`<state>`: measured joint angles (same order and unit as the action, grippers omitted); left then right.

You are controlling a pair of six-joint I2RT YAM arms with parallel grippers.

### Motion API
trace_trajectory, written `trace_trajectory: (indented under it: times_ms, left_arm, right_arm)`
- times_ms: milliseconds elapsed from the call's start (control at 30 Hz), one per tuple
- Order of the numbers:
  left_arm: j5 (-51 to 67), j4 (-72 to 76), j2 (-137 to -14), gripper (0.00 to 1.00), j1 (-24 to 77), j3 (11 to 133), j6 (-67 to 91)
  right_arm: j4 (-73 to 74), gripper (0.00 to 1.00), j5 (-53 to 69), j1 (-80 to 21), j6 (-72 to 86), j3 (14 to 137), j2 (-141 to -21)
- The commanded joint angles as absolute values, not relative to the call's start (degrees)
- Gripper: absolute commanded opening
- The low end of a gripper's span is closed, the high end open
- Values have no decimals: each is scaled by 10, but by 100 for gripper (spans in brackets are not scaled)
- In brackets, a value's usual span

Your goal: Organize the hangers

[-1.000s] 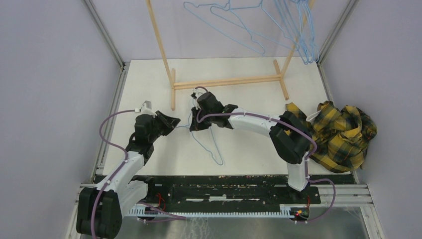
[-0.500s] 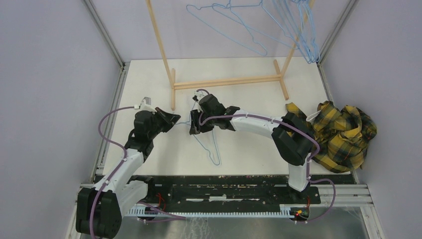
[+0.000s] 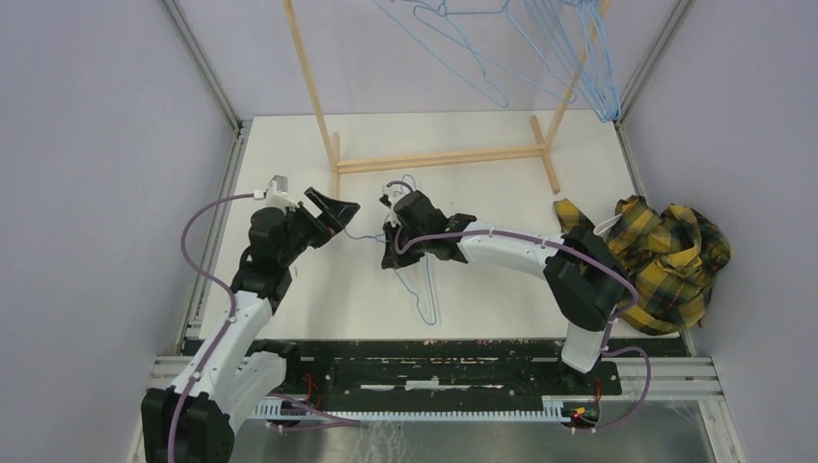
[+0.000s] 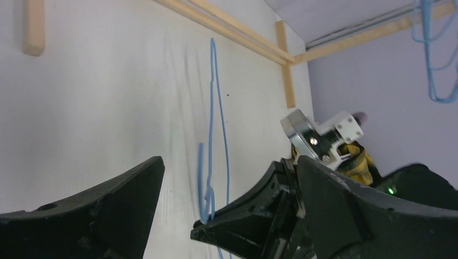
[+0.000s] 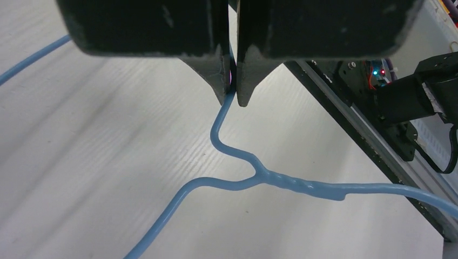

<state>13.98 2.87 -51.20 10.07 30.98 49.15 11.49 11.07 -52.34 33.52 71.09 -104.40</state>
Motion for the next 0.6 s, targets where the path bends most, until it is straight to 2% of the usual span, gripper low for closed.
trace_trajectory:
  times_ms: [0, 200, 400, 567]
  left_arm:
    - [181, 58, -429, 99, 101, 304, 448]
    - [85, -82, -334, 99, 100, 301, 393]
    - [46, -97, -297, 99, 99, 263, 389]
    - [42, -88, -307, 99, 100, 254, 389]
  right_arm:
    - [135, 1, 102, -497, 296, 739, -1008]
    - [154, 1, 165, -462, 295, 844, -1036]
    - [265, 1, 190, -451, 275, 1151, -1125]
    - [281, 1, 179, -427, 306, 1371, -1219]
